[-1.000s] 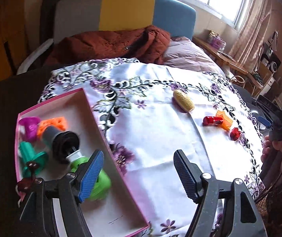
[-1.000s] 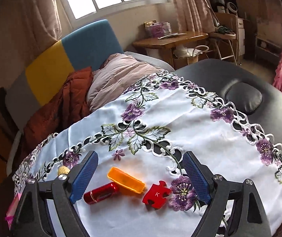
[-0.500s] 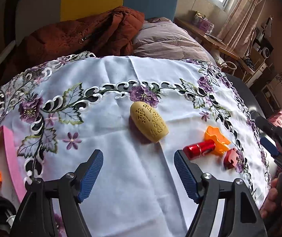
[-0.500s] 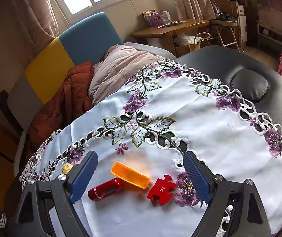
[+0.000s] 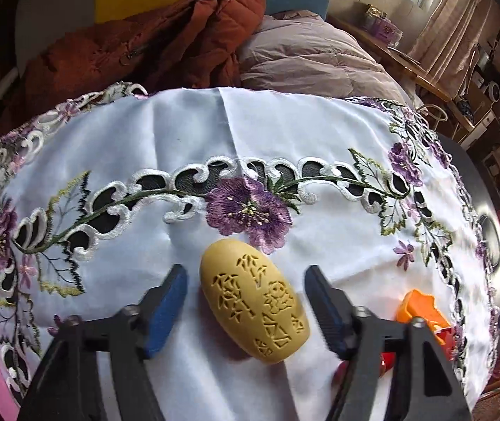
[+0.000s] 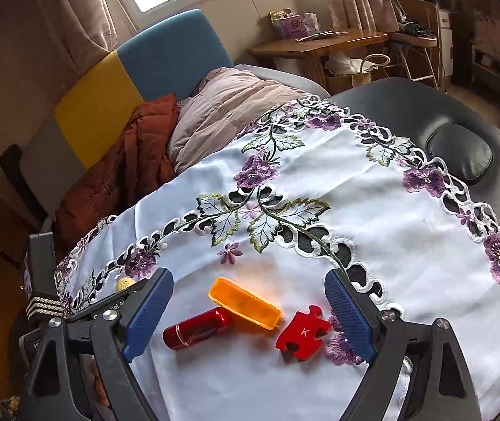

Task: Organize rigid objects
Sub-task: 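Grasp the yellow textured egg with the left gripper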

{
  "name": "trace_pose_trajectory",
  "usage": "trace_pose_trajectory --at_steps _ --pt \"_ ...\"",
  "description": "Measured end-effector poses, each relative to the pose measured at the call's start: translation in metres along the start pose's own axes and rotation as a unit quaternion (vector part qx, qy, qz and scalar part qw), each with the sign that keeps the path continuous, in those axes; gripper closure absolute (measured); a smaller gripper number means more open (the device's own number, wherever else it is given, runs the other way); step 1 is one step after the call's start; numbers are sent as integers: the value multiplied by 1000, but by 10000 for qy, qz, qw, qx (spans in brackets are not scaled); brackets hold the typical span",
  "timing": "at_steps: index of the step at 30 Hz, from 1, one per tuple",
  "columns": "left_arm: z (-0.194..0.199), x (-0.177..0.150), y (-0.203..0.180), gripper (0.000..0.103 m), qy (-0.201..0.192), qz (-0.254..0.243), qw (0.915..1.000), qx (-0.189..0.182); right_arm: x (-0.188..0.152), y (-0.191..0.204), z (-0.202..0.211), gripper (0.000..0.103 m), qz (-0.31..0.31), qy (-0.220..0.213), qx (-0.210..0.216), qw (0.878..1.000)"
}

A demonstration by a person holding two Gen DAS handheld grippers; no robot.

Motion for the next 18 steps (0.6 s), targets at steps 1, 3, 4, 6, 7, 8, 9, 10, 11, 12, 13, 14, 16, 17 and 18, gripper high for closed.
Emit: trace_pose_trajectory --at_steps 1,3,4,6,7,8,9,10,11,12,13,14,16,17,18 --pt "2 -2 0 60 18 -15 10000 -26 1 -1 0 14 -37 2 20 10000" --pt "8 -9 3 61 81 -2 9999 -115 4 -4 1 14 -146 -29 44 9999" --pt "12 -14 3 61 103 -57 9999 -115 6 -7 2 14 -200 -60 42 9998" --pt "25 -26 2 63 48 -207 9998 -54 10 -13 4 14 -360 -117 62 9993" --pt "33 -33 1 67 -10 -286 9996 -37 14 -18 6 14 -485 -147 80 9987" --pt "41 -41 -2 71 -56 -351 9994 -42 18 -25 7 14 -637 -197 74 9977" --pt "49 -50 -5 71 -98 -412 9991 -43 21 -32 10 14 -802 -262 45 9964" --pt "58 -60 -8 72 -150 -482 9987 -28 24 -40 11 14 -964 -316 12 9948" --pt "67 -69 -13 73 -195 -575 9982 -7 27 -47 12 14 -1109 -342 -21 9932" --pt "74 -79 -18 77 -242 -695 9973 9 28 -53 12 14 -1236 -336 -50 9917" --pt "82 -89 -24 79 -304 -817 9962 27 29 -57 11 14 -1335 -307 -70 9906" --pt "88 -98 -28 79 -346 -923 9951 43 28 -60 9 14 -1389 -255 -89 9899" --pt "97 -117 -35 81 -370 -1058 9937 40 25 -61 3 14 -1369 -102 -151 9904" --pt "98 -125 -36 81 -352 -1064 9937 2 22 -60 -1 14 -1322 9 -177 9911" --pt "99 -133 -35 81 -308 -1032 9941 -88 19 -58 -5 14 -1277 123 -195 9916"
Point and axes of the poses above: each gripper's, at about its wrist camera, not at the fingertips, and z roughly against the way its jaws point, y to its left, x to its top, the point moved 5 cm from there along -z, roughly the way its jaws point, and after that the axes turned 13 degrees about -z, right-handed, at the moved point
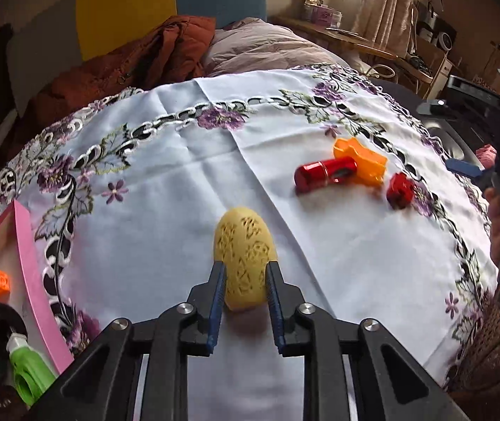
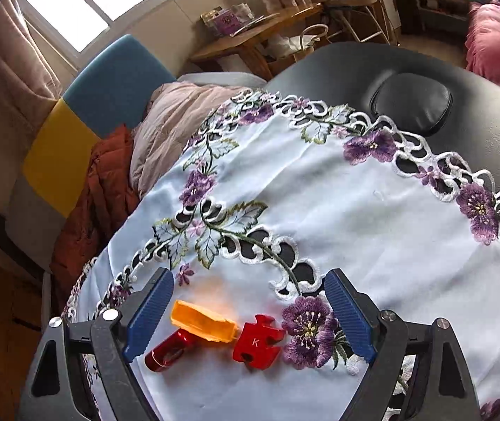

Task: Organize rigid objects
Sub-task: 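Grasp the yellow textured egg with the left gripper, then lift the yellow egg with the left gripper while the right gripper grasps the red K puzzle piece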

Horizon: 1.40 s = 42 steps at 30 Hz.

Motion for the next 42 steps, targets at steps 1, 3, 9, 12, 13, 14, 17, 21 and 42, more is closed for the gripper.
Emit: trace_pose_trajectory --at_steps 1,3,9,12,13,14,17,21,42 --pt "1 -6 1 81 14 76 9999 -82 -4 1 -3 14 57 86 -31 9999" --pt "6 -15 5 81 -3 260 9994 -218 -9 3 -7 14 222 140 -130 9996" --pt "24 -19 17 62 -114 445 9986 -281 -13 4 -9 14 309 192 -183 9992" --pt "25 -12 12 51 -61 291 9988 -377 -12 5 -7 14 259 199 -133 9994" --pt "24 -9 11 48 -48 258 9989 -378 -12 5 -6 14 249 185 -113 9995" --pt "22 -4 9 45 -28 210 9991 -360 -12 6 -5 14 240 158 -95 9995" --pt "11 9 6 42 57 72 9997 -216 -10 6 -1 14 221 72 -84 9997" --pt "-15 23 5 42 293 14 9995 -133 -9 5 -2 14 185 108 -73 9997" --pt "5 -54 -1 59 7 184 9998 -48 -37 5 -34 37 943 884 -630 9896"
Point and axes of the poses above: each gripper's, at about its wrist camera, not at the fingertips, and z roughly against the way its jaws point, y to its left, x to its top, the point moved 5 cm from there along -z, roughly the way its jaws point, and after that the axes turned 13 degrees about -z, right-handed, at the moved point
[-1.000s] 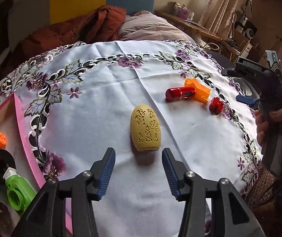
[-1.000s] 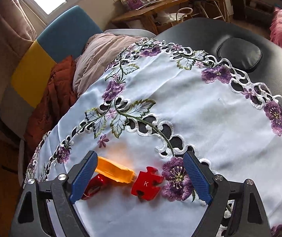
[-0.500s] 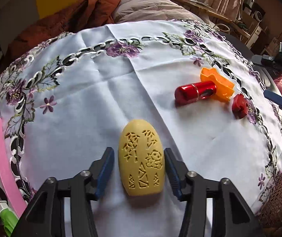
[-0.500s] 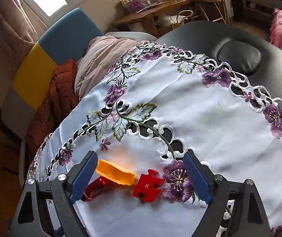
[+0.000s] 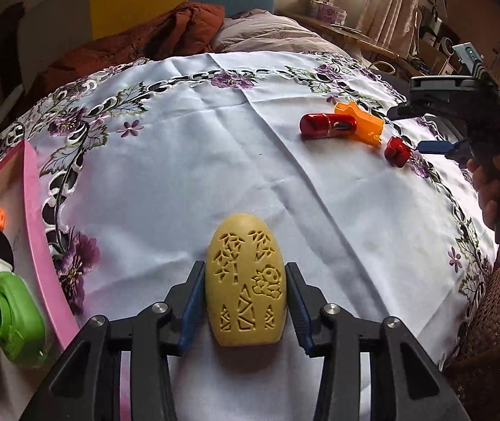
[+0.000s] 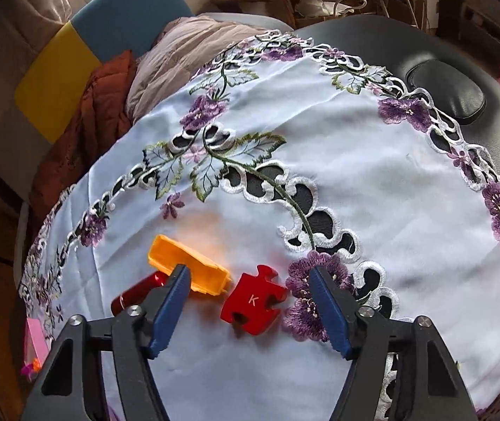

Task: Organize rigid objects
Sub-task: 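Lift the yellow egg with the left gripper while the right gripper grasps the red K puzzle piece, then carry the yellow egg over the pink tray with the left gripper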

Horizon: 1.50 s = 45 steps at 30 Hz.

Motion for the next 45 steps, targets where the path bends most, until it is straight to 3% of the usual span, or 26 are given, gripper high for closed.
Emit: trace_pose_trajectory --at_steps 3,11,12,14,19,24,28,33,36,39,43,45 --pt "3 -4 0 59 -29 -13 10000 5 -7 2 -10 38 183 194 -145 9995" --pt "5 -9 1 59 -96 69 9999 18 -12 11 -16 38 657 107 -459 9967" --pt "5 -9 1 59 -97 91 9999 10 -13 12 -16 41 742 101 -497 9960" --pt "5 -9 1 59 -95 105 9999 6 -17 16 -18 59 1012 78 -686 9925" --pt "5 -9 1 59 -91 93 9999 27 -31 28 -24 65 1779 29 -1100 9779" --pt "5 -9 1 59 -100 68 9999 47 -30 24 -24 65 1748 23 -1068 9788" --pt "5 -9 2 59 -134 61 9999 55 -34 30 -27 63 2027 -70 -1232 9714" --pt "6 -9 2 59 -147 69 9998 84 -36 30 -24 64 2095 -101 -1234 9699" --pt "7 -9 3 59 -157 141 9997 80 -38 32 -22 71 2117 -126 -1186 9700" --pt "10 -10 3 59 -151 159 9997 142 -41 36 -22 71 2242 -158 -1208 9669" --pt "27 -7 3 59 -323 182 9991 219 -50 48 -21 71 2321 40 -758 9697" --pt "39 -3 3 59 -465 189 9984 274 -62 61 -22 71 2548 220 -475 9656"
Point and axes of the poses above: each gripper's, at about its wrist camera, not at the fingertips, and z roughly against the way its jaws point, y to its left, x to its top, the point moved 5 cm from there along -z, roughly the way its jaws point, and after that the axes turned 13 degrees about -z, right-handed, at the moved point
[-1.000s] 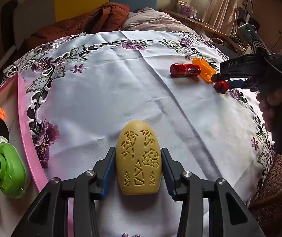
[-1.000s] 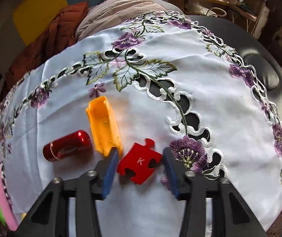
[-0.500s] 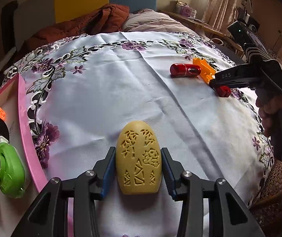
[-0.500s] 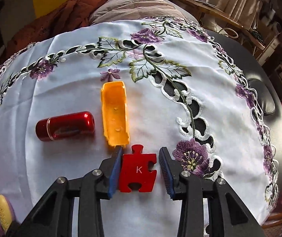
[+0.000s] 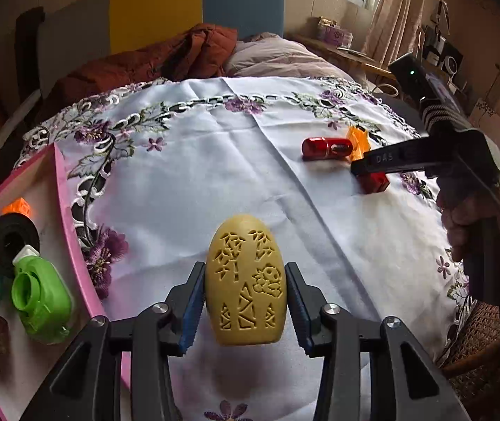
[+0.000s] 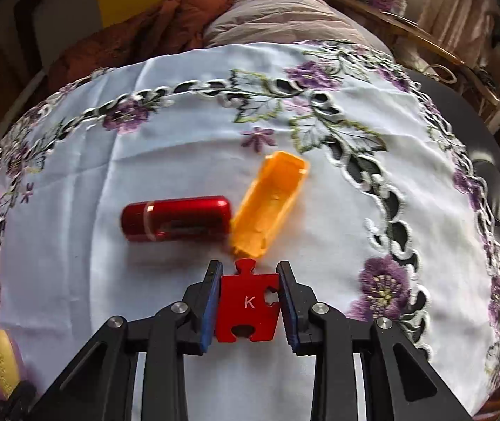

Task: Organize rigid objects
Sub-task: 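Carry the yellow egg over the pink tray with the left gripper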

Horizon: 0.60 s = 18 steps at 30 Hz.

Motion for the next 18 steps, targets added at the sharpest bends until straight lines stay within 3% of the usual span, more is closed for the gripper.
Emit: trace_pose_trajectory --at_steps 6,18 --pt "26 7 6 59 -236 95 9996 93 -16 36 -1 68 741 94 354 9966" --pt "54 1 21 59 -392 334 9985 210 -22 42 -2 68 1154 -123 171 9931"
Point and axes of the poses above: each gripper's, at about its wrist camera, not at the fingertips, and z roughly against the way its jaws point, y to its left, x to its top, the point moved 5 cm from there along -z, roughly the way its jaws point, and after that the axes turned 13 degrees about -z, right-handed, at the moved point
